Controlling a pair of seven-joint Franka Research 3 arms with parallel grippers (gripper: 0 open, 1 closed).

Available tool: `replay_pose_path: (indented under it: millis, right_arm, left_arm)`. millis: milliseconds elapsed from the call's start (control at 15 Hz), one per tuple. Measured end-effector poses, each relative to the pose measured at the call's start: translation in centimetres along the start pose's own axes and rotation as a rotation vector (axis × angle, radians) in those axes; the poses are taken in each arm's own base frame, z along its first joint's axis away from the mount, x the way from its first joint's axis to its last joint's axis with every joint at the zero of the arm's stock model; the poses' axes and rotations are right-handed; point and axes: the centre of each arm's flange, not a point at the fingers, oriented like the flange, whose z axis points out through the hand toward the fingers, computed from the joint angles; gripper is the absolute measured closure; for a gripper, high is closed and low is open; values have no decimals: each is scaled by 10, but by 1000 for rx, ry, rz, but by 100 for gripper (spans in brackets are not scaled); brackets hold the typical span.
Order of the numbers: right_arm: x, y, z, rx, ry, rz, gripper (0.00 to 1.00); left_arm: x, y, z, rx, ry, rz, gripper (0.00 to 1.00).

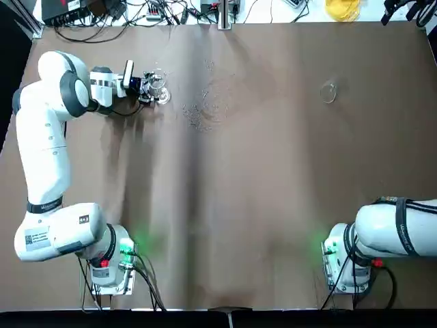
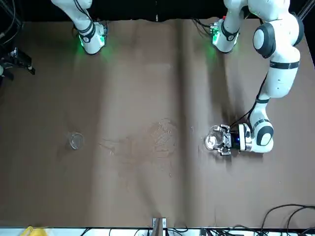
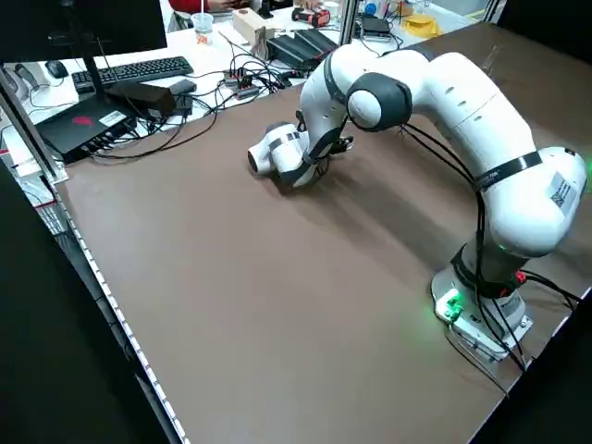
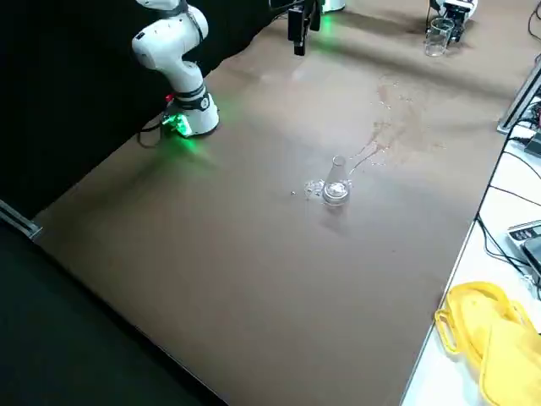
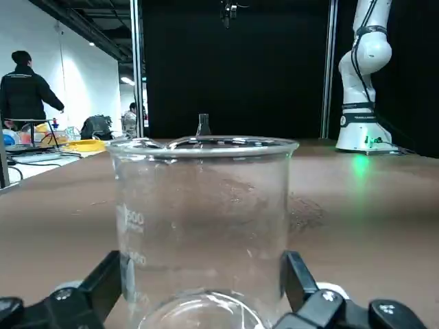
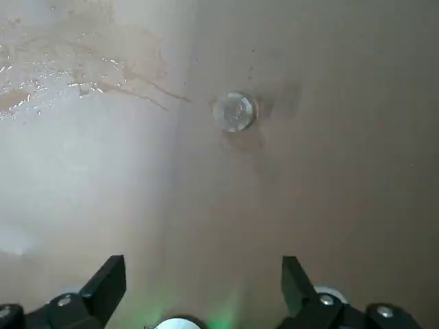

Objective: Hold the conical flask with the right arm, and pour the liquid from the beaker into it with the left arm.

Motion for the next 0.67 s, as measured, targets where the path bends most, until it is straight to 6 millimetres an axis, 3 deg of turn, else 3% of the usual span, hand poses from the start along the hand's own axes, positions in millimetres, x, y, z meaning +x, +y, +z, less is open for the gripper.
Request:
replay_pose_path:
  millis: [400,533,667]
  right_arm:
    - [0,0,0,0,0,0,0]
    - [0,0,0,0,0,0,0]
    - [0,0,0,0,0,1,0]
  left_arm:
    - [4,-6,12,2,7,7,3]
    - [17,-15,18,-4,4,-1,3]
    - [43,-28,21,-13,-7,-35,3]
